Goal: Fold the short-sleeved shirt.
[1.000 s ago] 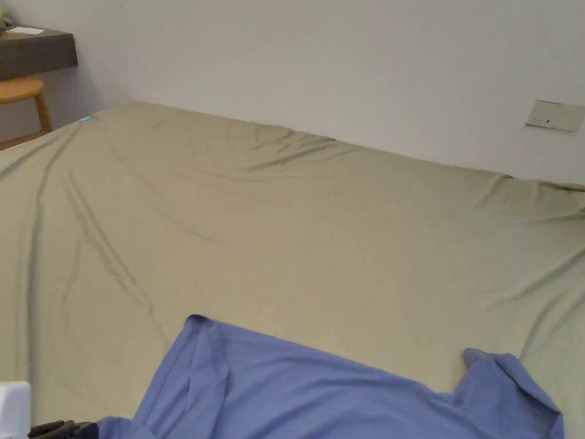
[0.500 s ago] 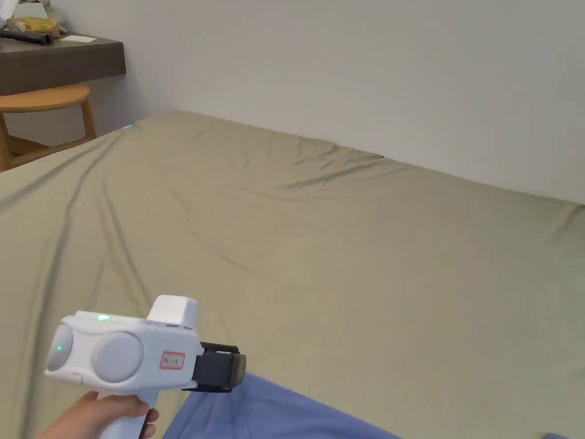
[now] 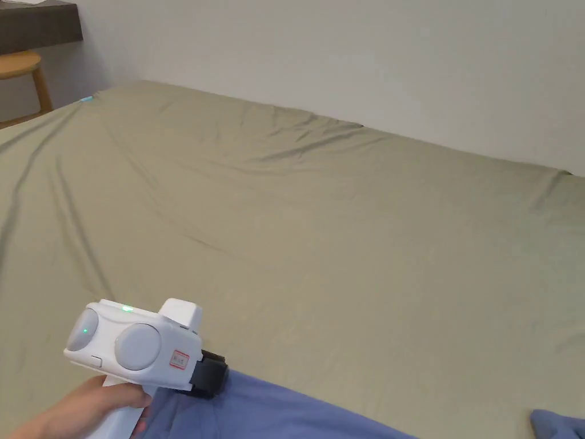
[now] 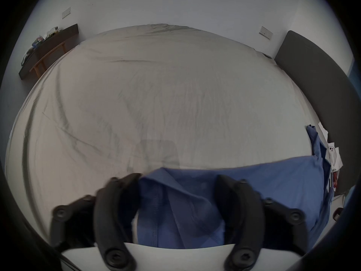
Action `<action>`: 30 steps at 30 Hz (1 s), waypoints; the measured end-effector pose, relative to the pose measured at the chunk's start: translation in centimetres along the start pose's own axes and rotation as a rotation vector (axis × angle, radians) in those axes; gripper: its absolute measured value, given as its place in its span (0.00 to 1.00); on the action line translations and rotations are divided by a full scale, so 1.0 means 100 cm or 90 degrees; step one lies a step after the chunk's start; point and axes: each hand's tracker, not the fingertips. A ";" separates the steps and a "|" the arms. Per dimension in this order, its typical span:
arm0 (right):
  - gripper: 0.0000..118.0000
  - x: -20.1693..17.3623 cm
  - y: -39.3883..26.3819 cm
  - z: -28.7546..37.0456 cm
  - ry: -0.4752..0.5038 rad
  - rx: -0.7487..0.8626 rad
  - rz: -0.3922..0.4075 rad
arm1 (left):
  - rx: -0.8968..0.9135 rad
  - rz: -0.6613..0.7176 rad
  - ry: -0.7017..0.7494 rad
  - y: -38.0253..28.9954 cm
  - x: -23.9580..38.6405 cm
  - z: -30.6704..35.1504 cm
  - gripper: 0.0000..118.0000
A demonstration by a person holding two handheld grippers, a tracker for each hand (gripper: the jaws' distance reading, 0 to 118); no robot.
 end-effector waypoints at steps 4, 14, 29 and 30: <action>0.01 0.008 0.009 -0.006 -0.004 0.003 -0.015 | 0.001 0.008 -0.022 -0.003 -0.004 0.014 0.05; 0.06 0.095 0.084 -0.042 -0.126 0.104 -0.091 | 0.019 -0.032 -0.033 -0.002 0.011 0.050 0.05; 0.20 0.128 0.128 -0.174 -0.086 -0.110 -0.039 | -0.012 -0.073 -0.007 -0.002 0.026 0.056 0.05; 0.04 0.127 0.128 -0.171 -0.051 -0.084 -0.051 | -0.014 -0.072 -0.004 -0.003 0.026 0.056 0.05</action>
